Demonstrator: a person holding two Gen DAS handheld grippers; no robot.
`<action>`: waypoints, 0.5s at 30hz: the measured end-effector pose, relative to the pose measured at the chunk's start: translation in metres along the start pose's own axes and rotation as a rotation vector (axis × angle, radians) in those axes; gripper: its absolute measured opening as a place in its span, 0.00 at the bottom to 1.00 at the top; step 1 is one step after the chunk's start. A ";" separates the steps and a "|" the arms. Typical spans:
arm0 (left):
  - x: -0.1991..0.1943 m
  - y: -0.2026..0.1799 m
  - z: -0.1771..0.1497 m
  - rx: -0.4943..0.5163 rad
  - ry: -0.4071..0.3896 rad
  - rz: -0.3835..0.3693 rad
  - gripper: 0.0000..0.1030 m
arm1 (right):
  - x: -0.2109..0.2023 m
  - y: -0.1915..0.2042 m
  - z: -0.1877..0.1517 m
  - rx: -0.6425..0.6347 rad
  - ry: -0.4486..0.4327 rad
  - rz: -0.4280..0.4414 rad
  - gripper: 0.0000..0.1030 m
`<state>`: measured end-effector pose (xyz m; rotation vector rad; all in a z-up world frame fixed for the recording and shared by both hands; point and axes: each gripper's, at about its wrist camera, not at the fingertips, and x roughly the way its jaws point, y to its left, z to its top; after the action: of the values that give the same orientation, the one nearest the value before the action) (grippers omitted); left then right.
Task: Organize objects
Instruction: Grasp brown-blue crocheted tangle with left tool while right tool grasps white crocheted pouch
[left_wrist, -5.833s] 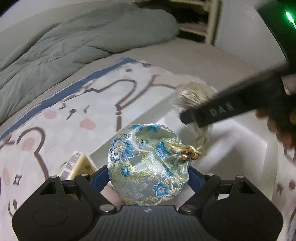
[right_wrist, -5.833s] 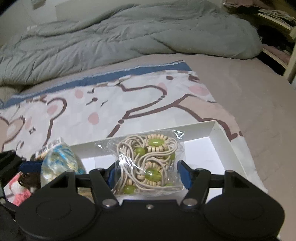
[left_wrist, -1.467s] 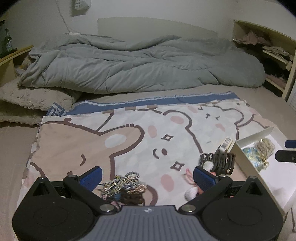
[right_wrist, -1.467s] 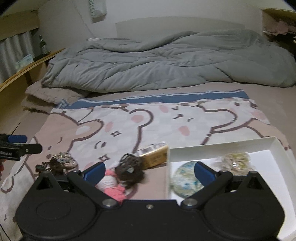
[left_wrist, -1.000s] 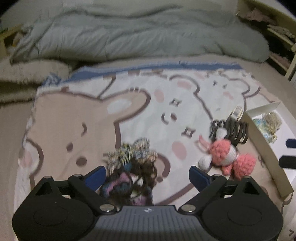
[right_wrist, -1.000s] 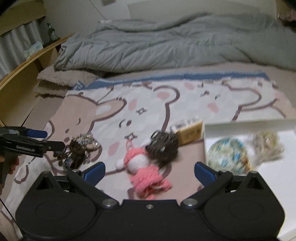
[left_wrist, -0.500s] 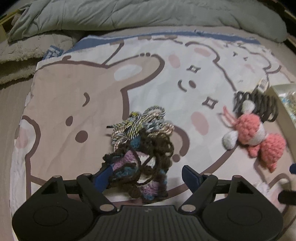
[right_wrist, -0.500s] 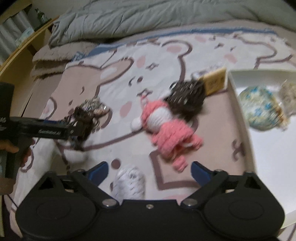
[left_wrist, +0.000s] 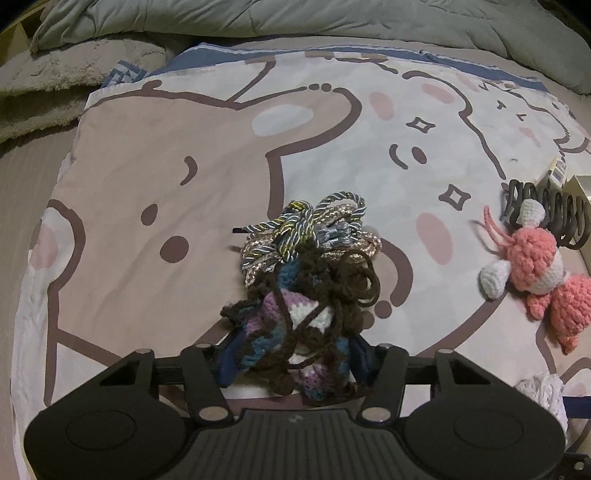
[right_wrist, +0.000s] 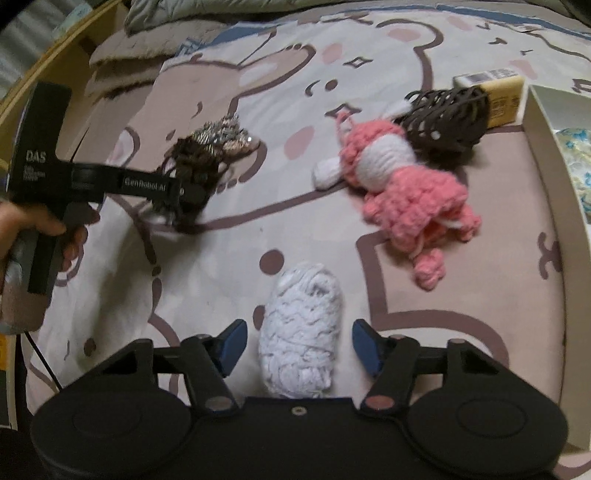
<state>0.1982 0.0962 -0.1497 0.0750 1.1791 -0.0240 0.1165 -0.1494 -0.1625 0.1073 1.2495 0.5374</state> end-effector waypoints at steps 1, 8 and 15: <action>0.000 0.001 0.000 -0.003 -0.002 -0.003 0.52 | 0.002 0.001 0.000 -0.004 0.003 -0.001 0.60; -0.011 0.008 -0.002 -0.051 -0.030 -0.046 0.48 | 0.001 0.001 0.006 -0.044 -0.030 -0.025 0.42; -0.039 0.008 -0.001 -0.075 -0.115 -0.069 0.47 | -0.031 0.001 0.019 -0.126 -0.154 -0.069 0.42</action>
<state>0.1833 0.1034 -0.1141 -0.0328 1.0659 -0.0447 0.1272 -0.1581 -0.1285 -0.0004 1.0633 0.5364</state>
